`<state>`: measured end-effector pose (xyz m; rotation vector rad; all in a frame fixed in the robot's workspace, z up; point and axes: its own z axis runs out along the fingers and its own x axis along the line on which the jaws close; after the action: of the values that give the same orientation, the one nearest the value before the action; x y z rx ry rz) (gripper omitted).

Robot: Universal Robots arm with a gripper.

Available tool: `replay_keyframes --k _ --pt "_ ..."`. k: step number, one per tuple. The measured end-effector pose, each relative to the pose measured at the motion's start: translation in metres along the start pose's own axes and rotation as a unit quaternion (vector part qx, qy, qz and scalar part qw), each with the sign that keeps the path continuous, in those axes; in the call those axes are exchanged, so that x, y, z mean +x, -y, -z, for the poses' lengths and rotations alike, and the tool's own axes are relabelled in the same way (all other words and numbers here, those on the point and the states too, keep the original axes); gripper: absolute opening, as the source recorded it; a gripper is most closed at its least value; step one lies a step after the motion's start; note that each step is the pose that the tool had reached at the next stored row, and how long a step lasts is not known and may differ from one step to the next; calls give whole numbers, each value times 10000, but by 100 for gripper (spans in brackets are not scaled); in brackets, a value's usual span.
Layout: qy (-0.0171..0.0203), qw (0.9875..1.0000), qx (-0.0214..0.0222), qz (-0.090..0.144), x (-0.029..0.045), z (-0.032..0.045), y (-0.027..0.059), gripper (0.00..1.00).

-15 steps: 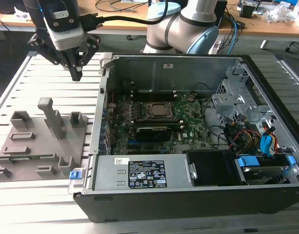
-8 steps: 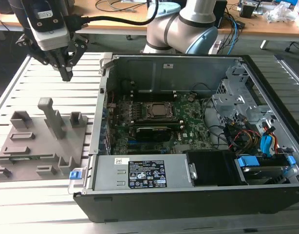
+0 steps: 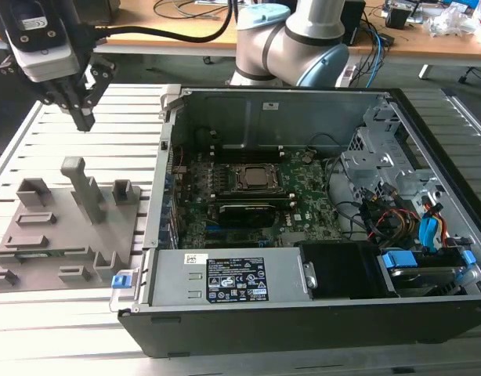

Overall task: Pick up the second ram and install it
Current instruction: 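Reach for the second ram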

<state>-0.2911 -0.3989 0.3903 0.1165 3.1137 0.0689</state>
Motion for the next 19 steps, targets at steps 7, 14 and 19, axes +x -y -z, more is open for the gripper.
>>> replay_keyframes --k 7,14,19 --pt "0 10000 0 0 213 -1 16 11" --pt "0 10000 0 0 414 -3 31 11" --pt "0 10000 0 0 654 -3 49 11"
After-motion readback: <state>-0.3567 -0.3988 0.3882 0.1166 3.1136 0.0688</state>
